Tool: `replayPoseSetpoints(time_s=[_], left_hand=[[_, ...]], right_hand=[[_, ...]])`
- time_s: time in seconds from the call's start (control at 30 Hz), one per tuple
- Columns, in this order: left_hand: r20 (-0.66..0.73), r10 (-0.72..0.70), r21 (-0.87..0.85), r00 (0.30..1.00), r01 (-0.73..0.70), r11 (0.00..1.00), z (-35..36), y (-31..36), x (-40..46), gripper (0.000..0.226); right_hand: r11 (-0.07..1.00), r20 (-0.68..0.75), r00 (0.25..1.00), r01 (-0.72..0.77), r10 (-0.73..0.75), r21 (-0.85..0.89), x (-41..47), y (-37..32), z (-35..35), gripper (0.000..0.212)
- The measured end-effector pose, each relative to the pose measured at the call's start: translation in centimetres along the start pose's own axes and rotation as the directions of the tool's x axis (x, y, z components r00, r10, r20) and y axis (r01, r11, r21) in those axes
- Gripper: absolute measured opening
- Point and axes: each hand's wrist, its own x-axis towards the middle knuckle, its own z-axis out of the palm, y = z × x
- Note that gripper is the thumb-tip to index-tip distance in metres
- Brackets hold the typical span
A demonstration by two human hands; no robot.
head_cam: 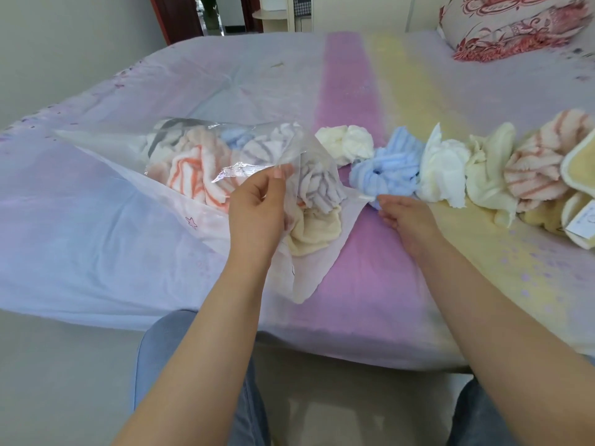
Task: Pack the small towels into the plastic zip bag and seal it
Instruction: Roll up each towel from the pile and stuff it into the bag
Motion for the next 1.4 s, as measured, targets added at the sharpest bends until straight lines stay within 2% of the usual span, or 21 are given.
replayPoseSetpoints(time_s=[0.03, 0.1, 0.17, 0.23, 0.27, 0.3, 0.33, 0.4, 0.43, 0.5, 0.57, 0.63, 0.73, 0.8, 0.9, 0.97, 1.07, 1.17, 1.23, 1.33, 1.4], left_hand=[[-0.004, 0.02, 0.014, 1.0, -0.02, 1.0, 0.0, 0.0, -0.2, 0.025], [-0.02, 0.048, 0.028, 0.999, -0.047, 0.998, 0.1, -0.1, -0.5, 0.025], [-0.033, 0.064, 0.033, 0.997, -0.062, 0.997, 0.1, 0.0, -0.7, 0.025], [-0.033, 0.075, 0.044, 0.997, -0.073, 0.996, 0.2, 0.2, -0.8, 0.024], [-0.033, 0.078, 0.048, 0.996, -0.076, 0.996, 0.2, 0.2, -0.8, 0.024], [-0.035, 0.08, 0.053, 0.996, -0.078, 0.996, 0.1, 0.3, -0.9, 0.023], [-0.037, 0.08, 0.059, 0.996, -0.078, 0.995, 0.1, 0.4, -0.9, 0.023], [-0.035, 0.08, 0.065, 0.996, -0.077, 0.995, 0.1, 0.5, -0.9, 0.023], [-0.034, 0.079, 0.065, 0.996, -0.077, 0.995, 0.0, 0.6, -0.9, 0.023], [-0.032, 0.075, 0.072, 0.997, -0.073, 0.995, -0.2, 0.6, -1.0, 0.024], [-0.021, 0.075, 0.093, 0.997, -0.073, 0.993, -0.4, 0.6, -1.0, 0.025], [-0.012, 0.071, 0.11, 0.997, -0.069, 0.992, -0.6, 0.6, -1.0, 0.025], [-0.002, 0.067, 0.119, 0.998, -0.066, 0.991, -0.7, 0.6, -1.1, 0.024], [0.006, 0.077, 0.117, 0.997, -0.077, 0.99, -0.7, 0.7, -1.3, 0.021], [0.014, 0.098, 0.125, 0.995, -0.099, 0.987, -0.8, 0.8, -1.5, 0.017], [0.01, 0.102, 0.145, 0.995, -0.102, 0.984, -1.1, 0.9, -1.6, 0.015], [0.009, 0.097, 0.147, 0.995, -0.097, 0.984, -1.8, 1.0, -1.7, 0.019], [0.004, 0.091, 0.159, 0.996, -0.091, 0.983, -2.8, 1.2, -1.6, 0.021], [-0.002, 0.093, 0.175, 0.996, -0.091, 0.98, -3.2, 1.3, -1.7, 0.018], [0.0, 0.093, 0.211, 0.996, -0.091, 0.973, -3.5, 1.6, -1.7, 0.015], [0.002, 0.103, 0.226, 0.995, -0.1, 0.969, -3.8, 1.8, -1.8, 0.015]], right_hand=[[0.993, -0.012, 0.999, -0.043, 0.045, 0.107, -1.8, 0.0, -0.4, 0.007], [0.995, 0.039, 0.997, -0.07, 0.067, 0.071, -5.4, -0.6, -1.2, 0.012], [0.997, 0.201, 0.977, -0.061, 0.068, -0.041, -9.0, -2.0, -2.1, 0.011], [0.992, 0.438, 0.894, -0.051, 0.096, -0.115, -12.1, -4.4, -2.8, 0.018], [0.99, 0.52, 0.85, -0.011, 0.085, -0.144, -13.0, -5.5, -2.9, 0.024], [0.987, 0.536, 0.844, 0.054, 0.038, -0.154, -13.3, -6.5, -2.9, 0.028], [0.981, 0.483, 0.874, 0.134, -0.049, -0.142, -13.2, -7.2, -2.6, 0.027], [0.943, 0.174, 0.945, 0.302, -0.277, -0.141, -11.1, -7.8, -1.8, 0.021], [0.909, 0.0, 0.929, 0.361, -0.369, -0.21, -9.4, -7.6, -1.4, 0.02], [0.817, -0.15, 0.892, 0.308, -0.426, -0.488, -5.8, -6.3, -0.9, 0.031], [0.737, -0.098, 0.968, 0.109, -0.232, -0.668, -3.0, -3.7, -0.7, 0.065], [0.698, 0.025, 1.0, 0.021, -0.004, -0.716, -2.0, -1.3, -0.2, 0.091], [0.699, 0.091, 0.995, 0.044, 0.029, -0.713, -2.6, 0.6, 0.4, 0.107], [0.752, 0.142, 0.99, 0.11, -0.022, -0.65, -3.4, 0.3, 0.4, 0.098], [0.733, 0.253, 0.964, 0.227, -0.077, -0.641, -5.4, -0.1, 0.2, 0.035], [0.758, 0.271, 0.962, 0.189, -0.017, -0.624, -7.1, -0.2, -0.1, 0.017], [0.934, 0.291, 0.954, 0.035, 0.076, -0.356, -10.5, -0.9, -1.1, 0.023], [0.994, 0.368, 0.929, 0.011, 0.03, -0.109, -12.9, -2.1, -1.7, 0.011], [0.999, 0.319, 0.946, 0.043, -0.05, 0.029, -13.2, -3.1, -0.1, 0.012], [0.953, 0.12, 0.946, 0.304, -0.301, -0.006, -11.9, -4.3, 5.2, 0.026], [0.895, 0.127, 0.911, 0.41, -0.392, -0.178, -11.3, -4.0, 9.2, 0.035]])
